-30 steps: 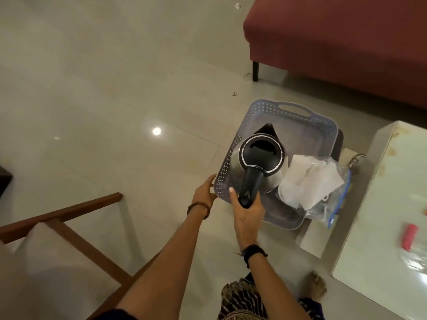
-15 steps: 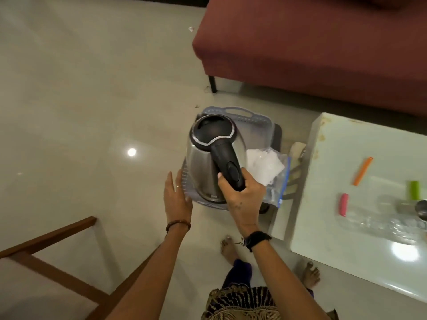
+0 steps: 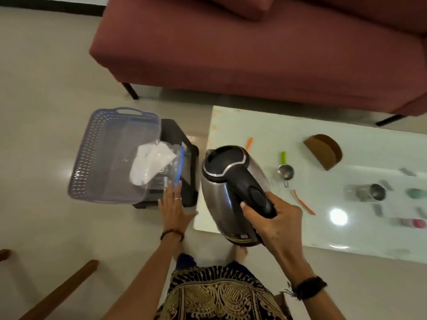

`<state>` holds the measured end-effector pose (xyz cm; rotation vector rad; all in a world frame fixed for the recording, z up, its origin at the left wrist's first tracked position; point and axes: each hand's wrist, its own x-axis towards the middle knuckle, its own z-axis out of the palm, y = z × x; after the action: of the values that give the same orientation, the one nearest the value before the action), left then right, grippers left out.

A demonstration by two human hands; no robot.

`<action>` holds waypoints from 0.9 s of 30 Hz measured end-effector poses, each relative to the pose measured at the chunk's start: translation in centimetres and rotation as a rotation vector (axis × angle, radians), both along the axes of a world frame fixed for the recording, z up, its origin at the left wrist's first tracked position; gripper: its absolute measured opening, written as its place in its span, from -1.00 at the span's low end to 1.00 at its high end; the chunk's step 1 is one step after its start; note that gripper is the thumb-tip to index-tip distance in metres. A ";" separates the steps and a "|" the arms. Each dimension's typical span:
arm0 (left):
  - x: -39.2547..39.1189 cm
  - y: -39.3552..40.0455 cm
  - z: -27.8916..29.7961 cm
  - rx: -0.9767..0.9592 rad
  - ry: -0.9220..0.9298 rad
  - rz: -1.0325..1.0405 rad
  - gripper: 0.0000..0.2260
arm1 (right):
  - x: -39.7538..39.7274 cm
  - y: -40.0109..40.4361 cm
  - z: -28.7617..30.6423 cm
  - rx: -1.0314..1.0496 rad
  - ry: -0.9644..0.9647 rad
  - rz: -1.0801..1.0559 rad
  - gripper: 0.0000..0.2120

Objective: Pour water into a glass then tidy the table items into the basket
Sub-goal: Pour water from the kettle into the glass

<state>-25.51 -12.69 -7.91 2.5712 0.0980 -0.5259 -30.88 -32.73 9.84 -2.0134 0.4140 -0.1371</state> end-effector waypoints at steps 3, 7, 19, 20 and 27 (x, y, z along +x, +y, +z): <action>-0.5 -5.2 -1.0 0.006 0.046 -0.081 -0.07 | -2.4 -4.8 -0.6 -0.049 0.081 -0.051 -0.79; 0.3 -10.7 -3.5 0.016 0.082 -0.252 -0.07 | -4.6 -9.8 -2.6 -0.080 0.191 -0.149 -0.80; 3.2 -21.0 -8.9 0.051 0.157 -0.541 -0.11 | -7.2 -15.0 -8.0 -0.098 0.349 -0.182 -0.89; 3.0 -21.2 -9.1 0.052 0.132 -0.524 -0.15 | -7.2 -15.1 -8.2 -0.100 0.358 -0.173 -0.88; 2.9 -20.9 -9.6 -0.017 0.120 -0.397 -0.19 | -6.6 -15.4 -9.6 -0.136 0.386 -0.157 -0.83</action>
<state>-22.62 -33.58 -17.55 2.5483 -0.3820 -0.8216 -37.48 -48.11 0.26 -2.1420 0.8272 0.1335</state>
